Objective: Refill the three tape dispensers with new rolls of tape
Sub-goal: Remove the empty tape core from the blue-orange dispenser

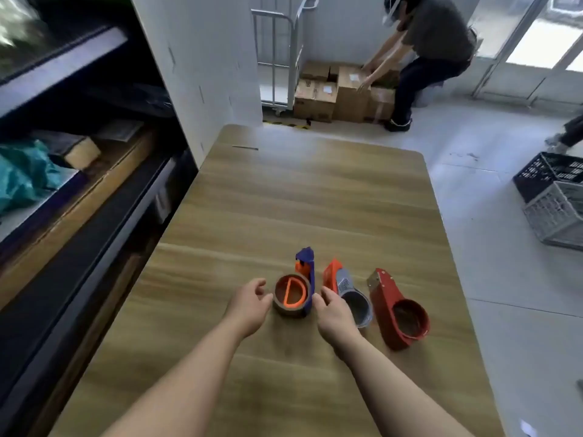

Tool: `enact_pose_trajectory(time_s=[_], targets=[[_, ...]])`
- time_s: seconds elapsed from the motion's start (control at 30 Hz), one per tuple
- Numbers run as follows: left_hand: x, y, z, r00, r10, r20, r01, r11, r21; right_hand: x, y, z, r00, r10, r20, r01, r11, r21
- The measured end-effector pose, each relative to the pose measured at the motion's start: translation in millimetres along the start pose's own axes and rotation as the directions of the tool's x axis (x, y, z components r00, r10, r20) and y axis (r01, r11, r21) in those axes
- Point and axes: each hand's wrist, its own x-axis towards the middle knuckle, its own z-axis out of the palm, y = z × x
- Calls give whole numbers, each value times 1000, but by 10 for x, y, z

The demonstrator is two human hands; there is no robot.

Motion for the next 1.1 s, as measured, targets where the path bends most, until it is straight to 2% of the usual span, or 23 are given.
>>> enact_pose_trajectory(time_s=[0.1, 0.23, 0.53, 0.87, 1.1], targets=[[237, -6, 154, 997, -71, -25, 72, 997, 24, 238, 29, 71, 999, 6, 51, -7, 1000, 19], [520, -54, 295, 991, -132, 23, 131, 991, 38, 540, 167, 256, 995, 64, 75, -67, 997, 42], [723, -147, 388, 992, -123, 39, 119, 989, 88, 677, 275, 406, 995, 95, -16, -93, 988, 127], [542, -294, 177, 989, -124, 78, 120, 992, 50, 507, 292, 453, 990, 107, 92, -135, 914, 383], [436, -346, 25, 982, -123, 144, 126, 992, -8, 357, 239, 460, 993, 62, 102, -101, 892, 441]])
